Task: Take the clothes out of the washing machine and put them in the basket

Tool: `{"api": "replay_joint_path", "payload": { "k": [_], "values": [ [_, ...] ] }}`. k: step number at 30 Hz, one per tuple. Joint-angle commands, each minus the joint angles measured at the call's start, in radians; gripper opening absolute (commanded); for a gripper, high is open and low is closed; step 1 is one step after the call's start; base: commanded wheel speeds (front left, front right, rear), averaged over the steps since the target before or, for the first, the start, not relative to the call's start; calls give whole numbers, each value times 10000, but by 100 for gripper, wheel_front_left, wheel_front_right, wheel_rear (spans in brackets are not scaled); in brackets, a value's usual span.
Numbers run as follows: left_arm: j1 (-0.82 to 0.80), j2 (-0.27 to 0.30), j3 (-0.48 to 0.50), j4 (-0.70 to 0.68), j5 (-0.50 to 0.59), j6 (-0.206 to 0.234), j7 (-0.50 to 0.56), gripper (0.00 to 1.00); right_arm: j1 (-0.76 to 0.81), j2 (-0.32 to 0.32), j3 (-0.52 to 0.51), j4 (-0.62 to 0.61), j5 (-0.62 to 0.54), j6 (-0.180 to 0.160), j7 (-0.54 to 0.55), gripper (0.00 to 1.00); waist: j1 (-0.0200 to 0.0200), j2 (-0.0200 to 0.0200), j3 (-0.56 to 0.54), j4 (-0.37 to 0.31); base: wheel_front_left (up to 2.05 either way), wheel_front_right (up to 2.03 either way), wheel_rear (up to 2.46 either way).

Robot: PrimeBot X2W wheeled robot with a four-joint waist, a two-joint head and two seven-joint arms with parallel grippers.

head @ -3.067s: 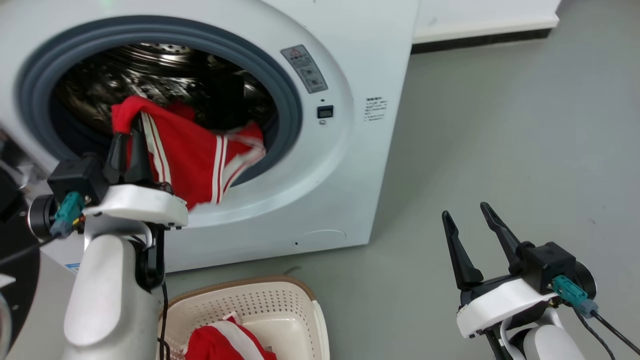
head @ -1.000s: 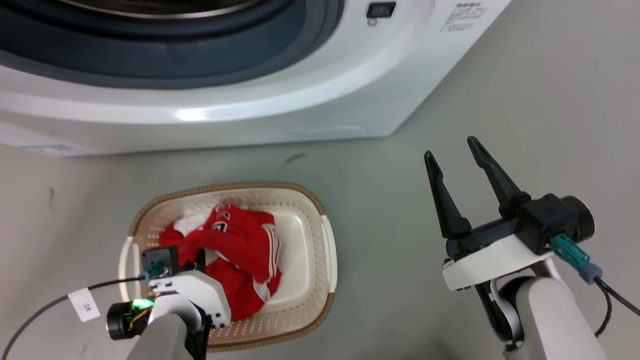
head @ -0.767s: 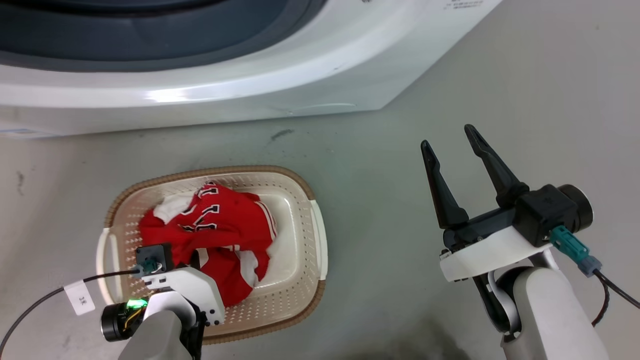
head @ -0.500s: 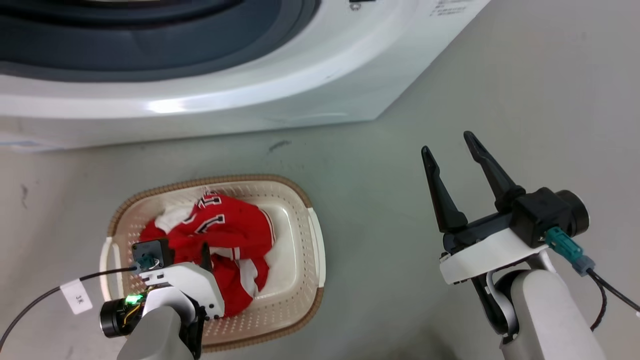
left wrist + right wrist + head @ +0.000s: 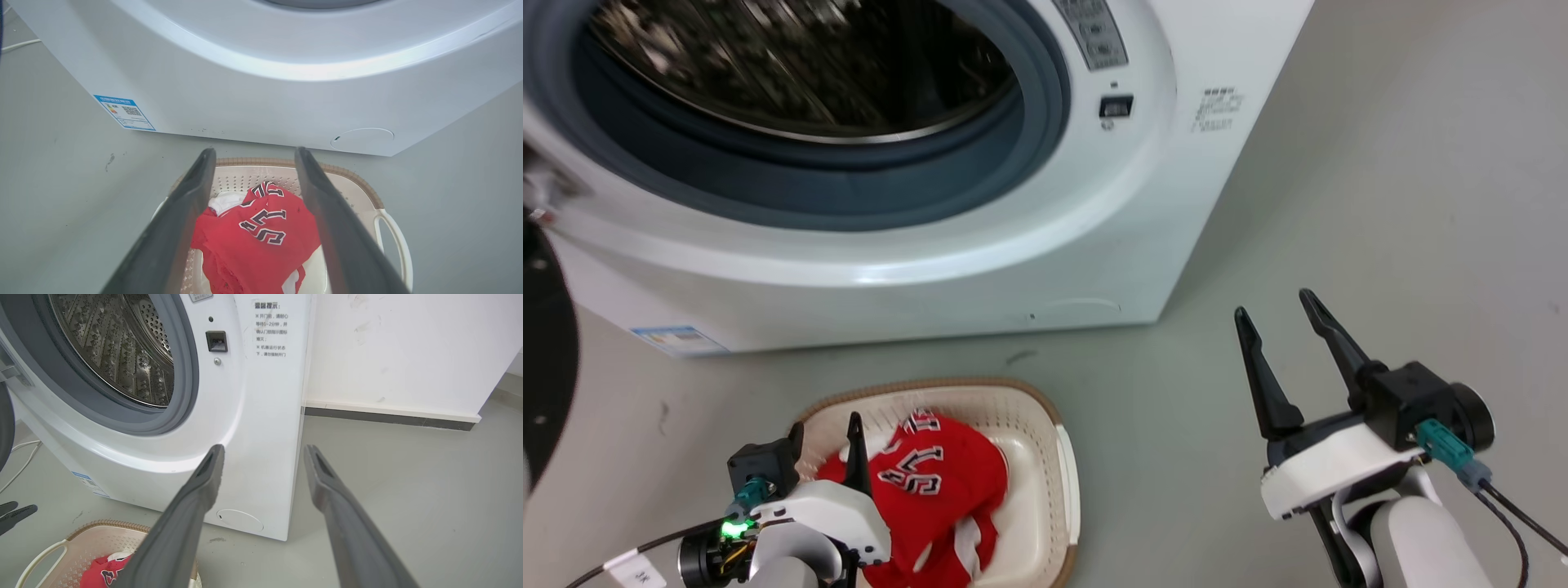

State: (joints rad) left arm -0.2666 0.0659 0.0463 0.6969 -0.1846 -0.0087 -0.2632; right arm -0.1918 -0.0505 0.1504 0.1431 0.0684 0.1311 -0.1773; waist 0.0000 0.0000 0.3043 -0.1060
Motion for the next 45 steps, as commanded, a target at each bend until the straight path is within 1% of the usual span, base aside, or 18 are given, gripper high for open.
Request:
{"api": "replay_joint_path", "payload": {
  "k": [1, 12, 16, 19, 24, 31, 45],
  "values": [
    [211, -35, 74, -316, 75, -10, -22, 100, 192, 7, -60, -42, -59, -7, 22, 100, 0, 0, -625, 252, 0, 0, 0],
    [1055, -141, 65, -3921, 824, -68, -21, 100, 1002, 7, -680, -384, -265, -7, 275, 100, 0, 0, -1859, 416, 0, 0, 0],
    [1399, -143, -48, -5009, 1192, -66, -23, 100, 1286, 7, -859, -477, -266, -7, 331, 100, 0, 0, -2292, 397, 0, 0, 0],
    [1733, -62, -94, -5534, 1418, -81, -21, 100, 1474, 9, -966, -564, -294, -7, 368, 100, 0, 0, -2612, 378, 0, 0, 0],
    [2406, 1, -181, -5936, 1607, -38, -21, 100, 1844, 9, -1003, -716, -303, -7, 465, 100, 0, 0, -3041, 326, 0, 0, 0],
    [3100, -9, -304, -6147, 1611, 65, -23, 100, 2162, 9, -1010, -893, -330, -7, 551, 100, 0, 0, -3243, 323, 0, 0, 0],
    [3238, 45, -444, -6072, 1489, 126, -23, 100, 2262, 9, -940, -1020, -316, -7, 625, 100, 0, 0, -3278, 369, 0, 0, 0]
  ]
}}
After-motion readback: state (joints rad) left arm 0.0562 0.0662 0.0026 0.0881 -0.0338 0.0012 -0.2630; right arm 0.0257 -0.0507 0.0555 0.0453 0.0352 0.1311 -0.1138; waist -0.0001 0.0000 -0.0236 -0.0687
